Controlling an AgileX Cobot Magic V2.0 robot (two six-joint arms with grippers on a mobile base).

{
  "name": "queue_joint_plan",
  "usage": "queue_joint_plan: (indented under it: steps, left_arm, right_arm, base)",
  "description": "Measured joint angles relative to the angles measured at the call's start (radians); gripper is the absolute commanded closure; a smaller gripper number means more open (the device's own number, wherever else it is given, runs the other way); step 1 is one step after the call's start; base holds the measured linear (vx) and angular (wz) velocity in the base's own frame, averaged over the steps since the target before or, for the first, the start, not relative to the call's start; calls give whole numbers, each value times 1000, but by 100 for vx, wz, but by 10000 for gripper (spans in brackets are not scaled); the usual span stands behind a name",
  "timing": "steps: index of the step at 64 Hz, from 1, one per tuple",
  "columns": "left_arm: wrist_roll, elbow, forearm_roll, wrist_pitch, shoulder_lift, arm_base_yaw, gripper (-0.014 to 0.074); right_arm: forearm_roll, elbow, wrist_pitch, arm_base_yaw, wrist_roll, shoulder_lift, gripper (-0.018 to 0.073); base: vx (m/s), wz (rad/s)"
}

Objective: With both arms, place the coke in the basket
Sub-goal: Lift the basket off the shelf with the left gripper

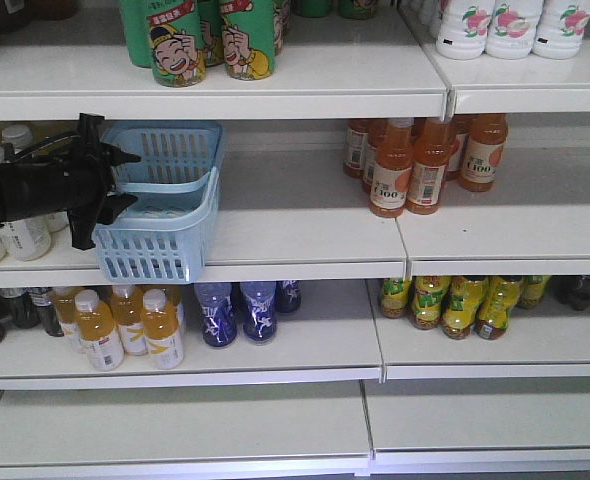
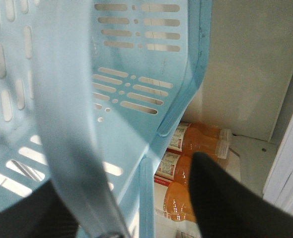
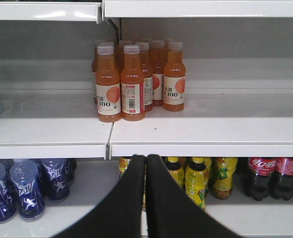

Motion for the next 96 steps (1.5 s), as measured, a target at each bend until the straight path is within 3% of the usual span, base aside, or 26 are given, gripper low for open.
queue_joint_plan:
  steps: [8,29,50,62,84,90,96]
  left_arm:
    - [27,0,0,39,1,0,605]
    - [68,-1,7,233,1,1,604]
    - [322,-1,33,570,1,8,604]
    - [383,-1,61,740,1,8,604]
    - [376,-1,453,776,-73,-46,604]
    - [376,6,501,786,-99,-75,604]
    - [377,50,500,788,-134,-105,604]
  right_arm:
    - [0,0,0,0,0,0,568]
    - [0,0,0,0,0,0,568]
    - [0,0,0,0,0,0,568]
    - [0,0,0,0,0,0,568]
    - [0,0,0,0,0,0,568]
    - [0,0,0,0,0,0,568]
    - [0,0,0,0,0,0,568]
  base:
    - [0,0]
    - [0,0]
    - [0,0]
    - [0,0]
    - [0,0]
    - [0,0]
    - [0,0]
